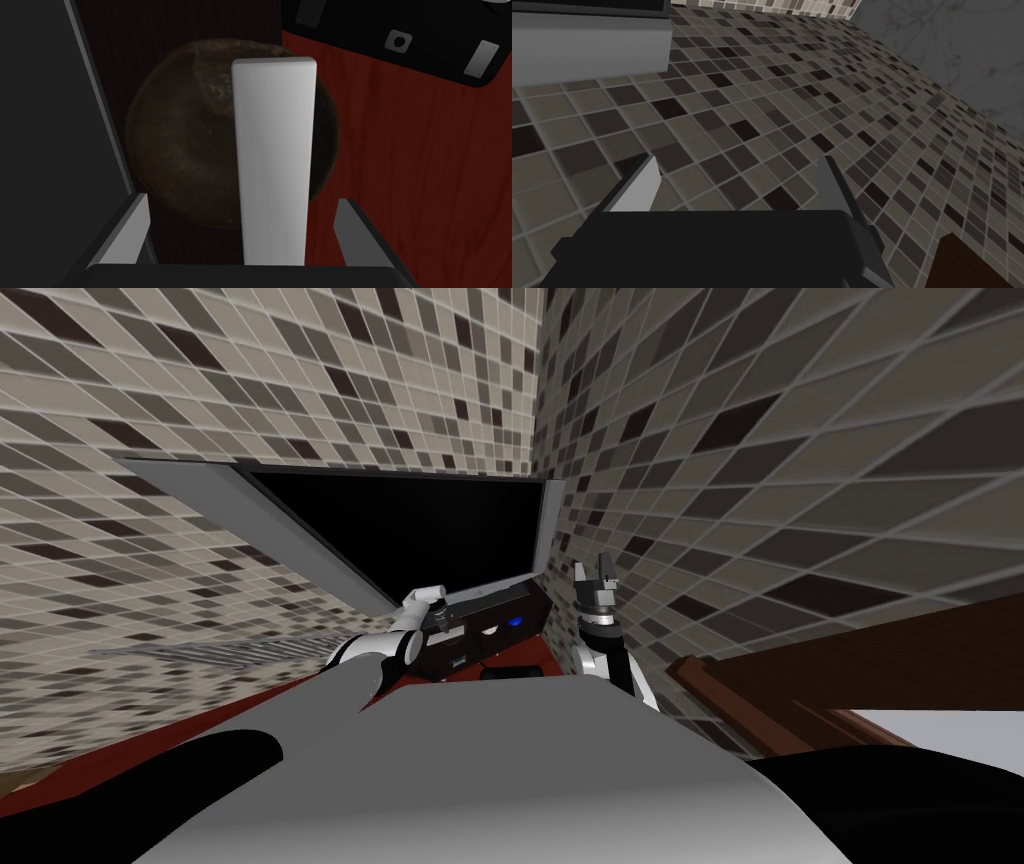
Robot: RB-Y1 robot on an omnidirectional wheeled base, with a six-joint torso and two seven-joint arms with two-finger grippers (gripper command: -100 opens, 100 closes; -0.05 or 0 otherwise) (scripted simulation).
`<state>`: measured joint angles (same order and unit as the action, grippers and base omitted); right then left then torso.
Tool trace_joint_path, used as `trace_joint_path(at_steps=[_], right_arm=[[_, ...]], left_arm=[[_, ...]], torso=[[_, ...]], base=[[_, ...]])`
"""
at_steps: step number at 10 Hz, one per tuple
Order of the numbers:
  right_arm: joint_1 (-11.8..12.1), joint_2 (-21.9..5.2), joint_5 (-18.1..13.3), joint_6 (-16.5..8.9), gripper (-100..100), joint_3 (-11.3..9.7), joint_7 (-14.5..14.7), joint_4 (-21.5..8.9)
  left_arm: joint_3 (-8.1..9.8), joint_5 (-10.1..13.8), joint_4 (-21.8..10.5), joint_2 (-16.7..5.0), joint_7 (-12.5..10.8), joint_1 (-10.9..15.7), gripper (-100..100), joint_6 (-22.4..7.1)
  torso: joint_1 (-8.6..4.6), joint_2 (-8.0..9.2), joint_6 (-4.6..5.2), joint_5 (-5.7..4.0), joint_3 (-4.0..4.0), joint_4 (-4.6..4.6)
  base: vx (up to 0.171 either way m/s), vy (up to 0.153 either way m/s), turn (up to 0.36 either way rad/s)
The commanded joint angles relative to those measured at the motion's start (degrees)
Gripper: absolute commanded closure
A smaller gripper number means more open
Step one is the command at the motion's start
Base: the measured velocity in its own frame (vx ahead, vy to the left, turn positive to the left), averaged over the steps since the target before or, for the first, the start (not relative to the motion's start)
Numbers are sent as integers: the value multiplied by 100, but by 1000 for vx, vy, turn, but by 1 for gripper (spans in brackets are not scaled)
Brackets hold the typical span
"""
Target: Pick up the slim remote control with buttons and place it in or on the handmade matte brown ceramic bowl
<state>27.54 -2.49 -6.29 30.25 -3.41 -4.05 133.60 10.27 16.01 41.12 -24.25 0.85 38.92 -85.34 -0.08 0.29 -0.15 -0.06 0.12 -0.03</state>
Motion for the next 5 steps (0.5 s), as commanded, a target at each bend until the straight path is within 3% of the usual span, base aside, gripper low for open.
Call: trace_joint_path(at_steps=[1,4,5], right_arm=[[0,0,0,0,0,0,0,0],[0,0,0,0,0,0,0,0],[0,0,0,0,0,0,0,0]], left_arm=[[12,19,38,-71,8,112,-100,-197],[33,50,185,-183,11,253,-100,-527],[30,46,99,-174,26,262,-100,-434]], torso=[[0,0,0,0,0,0],[-2,2,0,0,1,0],[-1,1,0,0,1,0]], base=[[-19,-15,1],[-19,-15,0],[-7,-7,1]])
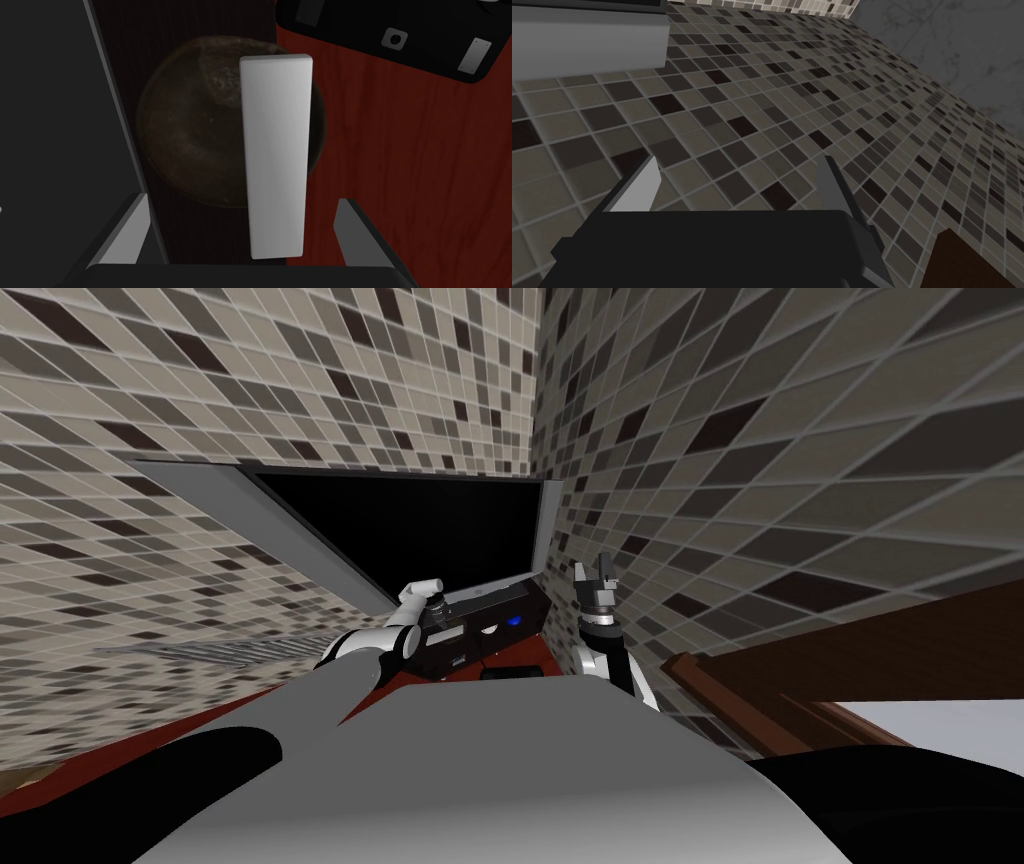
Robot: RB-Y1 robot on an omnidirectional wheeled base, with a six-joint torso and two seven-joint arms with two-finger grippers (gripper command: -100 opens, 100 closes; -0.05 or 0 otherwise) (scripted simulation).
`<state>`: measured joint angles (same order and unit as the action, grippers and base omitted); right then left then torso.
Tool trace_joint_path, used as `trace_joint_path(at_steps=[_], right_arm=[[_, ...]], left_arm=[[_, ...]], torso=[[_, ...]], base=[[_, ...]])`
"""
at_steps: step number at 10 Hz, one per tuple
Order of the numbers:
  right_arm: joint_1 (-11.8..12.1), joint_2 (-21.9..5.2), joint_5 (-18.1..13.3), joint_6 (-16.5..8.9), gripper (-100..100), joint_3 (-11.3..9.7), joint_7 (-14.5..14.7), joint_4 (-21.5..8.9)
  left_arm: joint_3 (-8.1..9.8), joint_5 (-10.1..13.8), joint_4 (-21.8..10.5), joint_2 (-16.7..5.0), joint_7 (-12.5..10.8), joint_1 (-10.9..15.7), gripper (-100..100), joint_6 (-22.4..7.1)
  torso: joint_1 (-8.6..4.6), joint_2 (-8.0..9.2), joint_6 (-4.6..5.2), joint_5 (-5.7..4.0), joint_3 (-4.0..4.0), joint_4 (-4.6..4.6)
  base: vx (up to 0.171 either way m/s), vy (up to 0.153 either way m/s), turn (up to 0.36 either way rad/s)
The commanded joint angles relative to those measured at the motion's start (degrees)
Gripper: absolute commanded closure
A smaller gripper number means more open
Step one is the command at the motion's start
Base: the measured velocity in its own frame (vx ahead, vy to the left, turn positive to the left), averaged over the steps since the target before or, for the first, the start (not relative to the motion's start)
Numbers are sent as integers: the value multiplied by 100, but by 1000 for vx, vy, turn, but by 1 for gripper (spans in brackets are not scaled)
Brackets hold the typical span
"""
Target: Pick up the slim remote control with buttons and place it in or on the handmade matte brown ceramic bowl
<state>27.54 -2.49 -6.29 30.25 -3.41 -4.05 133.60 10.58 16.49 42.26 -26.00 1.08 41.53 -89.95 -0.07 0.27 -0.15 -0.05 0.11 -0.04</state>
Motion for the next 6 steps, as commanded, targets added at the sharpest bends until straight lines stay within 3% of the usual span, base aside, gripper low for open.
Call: trace_joint_path(at_steps=[1,6], right_arm=[[0,0,0,0,0,0,0,0],[0,0,0,0,0,0,0,0]], left_arm=[[0,0,0,0,0,0,0,0],[0,0,-2,0,0,0,0,2]], torso=[[0,0,0,0,0,0],[3,-4,0,1,-3,-1]], base=[[0,0,0],[0,0,0]])
